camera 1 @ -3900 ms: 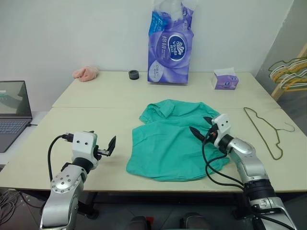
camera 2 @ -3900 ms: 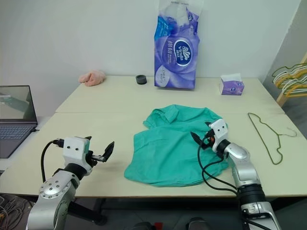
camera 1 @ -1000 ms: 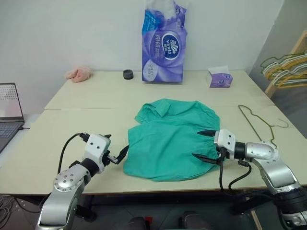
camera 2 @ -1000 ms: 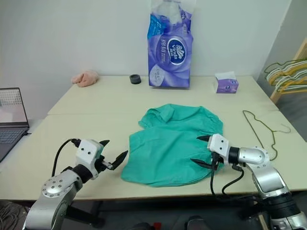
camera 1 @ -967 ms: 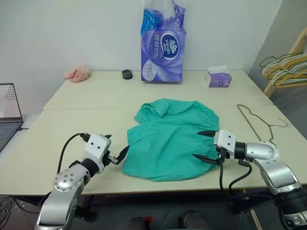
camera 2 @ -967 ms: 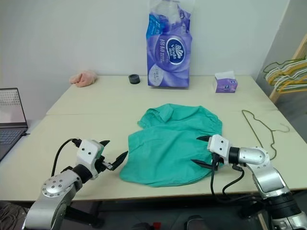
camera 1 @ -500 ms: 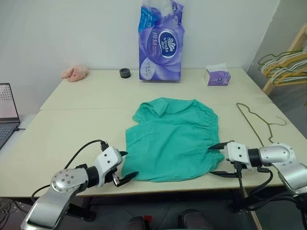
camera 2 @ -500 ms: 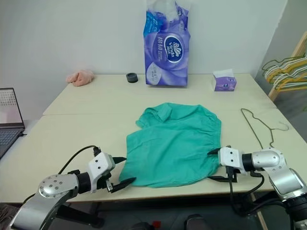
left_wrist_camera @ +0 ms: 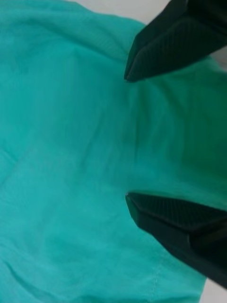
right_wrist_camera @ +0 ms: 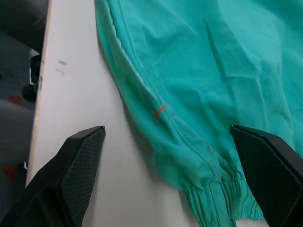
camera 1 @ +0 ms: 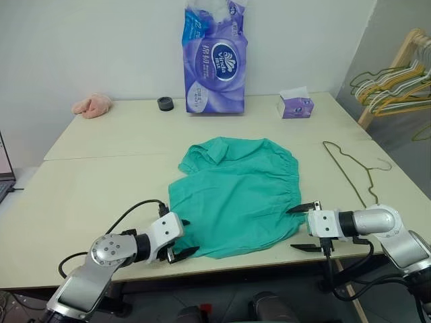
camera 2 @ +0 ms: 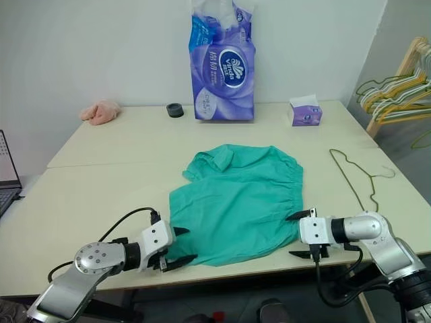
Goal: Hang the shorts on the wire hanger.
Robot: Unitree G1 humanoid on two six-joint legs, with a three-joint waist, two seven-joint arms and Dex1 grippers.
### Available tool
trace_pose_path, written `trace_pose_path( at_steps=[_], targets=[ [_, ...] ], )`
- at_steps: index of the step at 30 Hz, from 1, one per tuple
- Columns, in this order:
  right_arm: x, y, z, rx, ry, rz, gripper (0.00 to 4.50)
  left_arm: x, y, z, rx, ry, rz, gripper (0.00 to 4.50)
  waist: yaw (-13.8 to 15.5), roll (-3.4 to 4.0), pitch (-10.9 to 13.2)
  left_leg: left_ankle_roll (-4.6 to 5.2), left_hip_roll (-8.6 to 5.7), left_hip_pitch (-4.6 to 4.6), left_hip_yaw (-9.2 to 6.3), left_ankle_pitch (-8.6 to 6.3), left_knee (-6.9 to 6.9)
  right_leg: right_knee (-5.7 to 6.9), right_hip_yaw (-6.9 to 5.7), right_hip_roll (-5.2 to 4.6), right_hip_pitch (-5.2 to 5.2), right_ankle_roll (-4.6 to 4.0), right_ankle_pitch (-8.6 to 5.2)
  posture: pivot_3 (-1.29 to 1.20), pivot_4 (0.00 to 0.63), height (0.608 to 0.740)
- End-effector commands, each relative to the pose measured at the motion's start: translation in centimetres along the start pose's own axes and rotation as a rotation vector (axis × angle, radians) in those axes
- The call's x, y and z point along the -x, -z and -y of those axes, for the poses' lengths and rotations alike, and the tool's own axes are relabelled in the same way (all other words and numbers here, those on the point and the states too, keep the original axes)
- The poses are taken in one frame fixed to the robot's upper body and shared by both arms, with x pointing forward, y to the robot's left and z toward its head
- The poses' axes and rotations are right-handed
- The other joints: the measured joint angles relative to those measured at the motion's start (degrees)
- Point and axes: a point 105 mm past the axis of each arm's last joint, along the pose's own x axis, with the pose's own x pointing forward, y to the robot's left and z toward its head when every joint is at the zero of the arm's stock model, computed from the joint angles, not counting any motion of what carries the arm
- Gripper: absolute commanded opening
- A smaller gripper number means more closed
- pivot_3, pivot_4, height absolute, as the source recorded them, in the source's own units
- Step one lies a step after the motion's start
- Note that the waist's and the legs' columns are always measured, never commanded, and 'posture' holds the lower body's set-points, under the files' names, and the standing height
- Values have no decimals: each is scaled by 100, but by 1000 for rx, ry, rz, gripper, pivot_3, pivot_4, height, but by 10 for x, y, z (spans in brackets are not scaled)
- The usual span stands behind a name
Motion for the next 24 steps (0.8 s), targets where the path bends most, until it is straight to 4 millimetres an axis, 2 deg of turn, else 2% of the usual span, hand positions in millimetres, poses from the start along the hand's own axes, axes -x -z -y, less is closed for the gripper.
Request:
trace_pose_path(
  at_steps=[1,2,8,9,13,18,24],
  targets=[
    [-1,-9,13,63,44,28,4138,-3,-7,3,-10,24,28,2429,-8,0,0,0,0,1,0,0,0,2,0,0,1,0,0,-229,39,740],
    [-2,-11,15,65,50,38,3920,-3,-7,5,-2,33,32,2075,-14,-2,1,0,0,2,-1,0,0,2,0,0,2,1,1,-229,39,740],
    [-7,-22,23,66,60,90,1799,2,-2,8,2,70,8,179,-37,0,3,0,0,3,-3,0,1,5,-1,1,2,1,1,-228,40,740],
    [-8,-23,24,69,53,96,1435,3,-1,8,4,79,1,0,-37,0,2,0,0,3,-4,0,1,5,-1,1,2,1,0,-228,40,740],
    [-10,-27,25,88,9,110,89,9,1,15,16,152,-16,0,-50,1,3,0,0,3,-6,0,1,5,-2,1,2,0,1,-229,43,740],
    [0,-32,16,84,-133,119,36,32,0,41,53,366,-62,0,-142,15,28,0,1,3,-7,0,-1,5,-3,-1,3,-1,0,-229,47,740],
    [15,-36,-4,62,-276,106,36,50,1,54,70,475,-115,0,-167,27,50,0,2,1,-15,0,-2,5,-10,-2,2,-1,-1,-234,51,740]
  ],
)
